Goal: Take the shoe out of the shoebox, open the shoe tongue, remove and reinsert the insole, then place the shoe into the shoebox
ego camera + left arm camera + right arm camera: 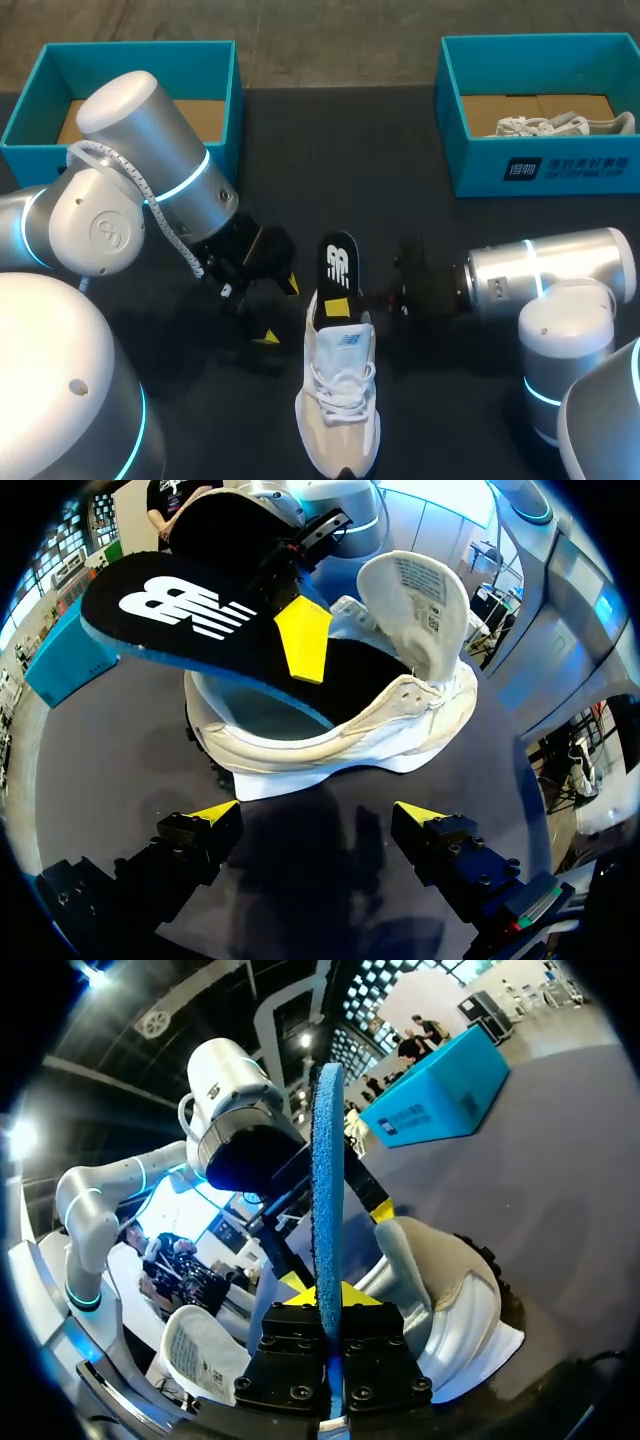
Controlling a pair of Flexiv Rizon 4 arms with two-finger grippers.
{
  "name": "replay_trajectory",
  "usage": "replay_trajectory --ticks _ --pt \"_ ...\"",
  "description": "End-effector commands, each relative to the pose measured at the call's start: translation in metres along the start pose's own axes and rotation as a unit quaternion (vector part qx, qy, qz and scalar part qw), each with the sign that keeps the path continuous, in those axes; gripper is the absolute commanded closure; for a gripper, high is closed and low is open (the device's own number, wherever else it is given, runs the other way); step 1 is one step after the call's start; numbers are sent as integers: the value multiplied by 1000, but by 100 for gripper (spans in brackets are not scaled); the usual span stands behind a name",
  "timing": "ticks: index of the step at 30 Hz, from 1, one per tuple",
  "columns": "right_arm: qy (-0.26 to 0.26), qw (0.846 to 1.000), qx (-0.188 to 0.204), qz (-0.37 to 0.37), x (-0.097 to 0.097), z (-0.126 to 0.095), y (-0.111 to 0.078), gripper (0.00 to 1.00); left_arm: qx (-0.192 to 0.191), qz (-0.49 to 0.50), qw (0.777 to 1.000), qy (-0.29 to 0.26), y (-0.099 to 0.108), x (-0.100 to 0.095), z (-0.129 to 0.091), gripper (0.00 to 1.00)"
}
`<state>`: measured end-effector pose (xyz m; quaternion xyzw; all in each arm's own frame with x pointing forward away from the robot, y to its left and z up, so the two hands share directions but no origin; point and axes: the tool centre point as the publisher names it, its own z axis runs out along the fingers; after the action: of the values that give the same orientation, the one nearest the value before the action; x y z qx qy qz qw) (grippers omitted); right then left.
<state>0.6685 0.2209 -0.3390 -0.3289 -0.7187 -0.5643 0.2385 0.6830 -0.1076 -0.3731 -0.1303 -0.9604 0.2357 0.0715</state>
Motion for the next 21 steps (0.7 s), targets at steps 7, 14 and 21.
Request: replay_trajectory --ticks 7,14,21 --pt "4 1000 14 11 0 7 -9 100 -1 0 1000 -2 0 2 0 0" --pt "10 1000 14 22 -4 11 -18 100 -1 0 1000 -2 0 2 0 0" --pt "6 1000 8 9 2 6 -8 65 -1 0 1000 -2 0 2 0 0"
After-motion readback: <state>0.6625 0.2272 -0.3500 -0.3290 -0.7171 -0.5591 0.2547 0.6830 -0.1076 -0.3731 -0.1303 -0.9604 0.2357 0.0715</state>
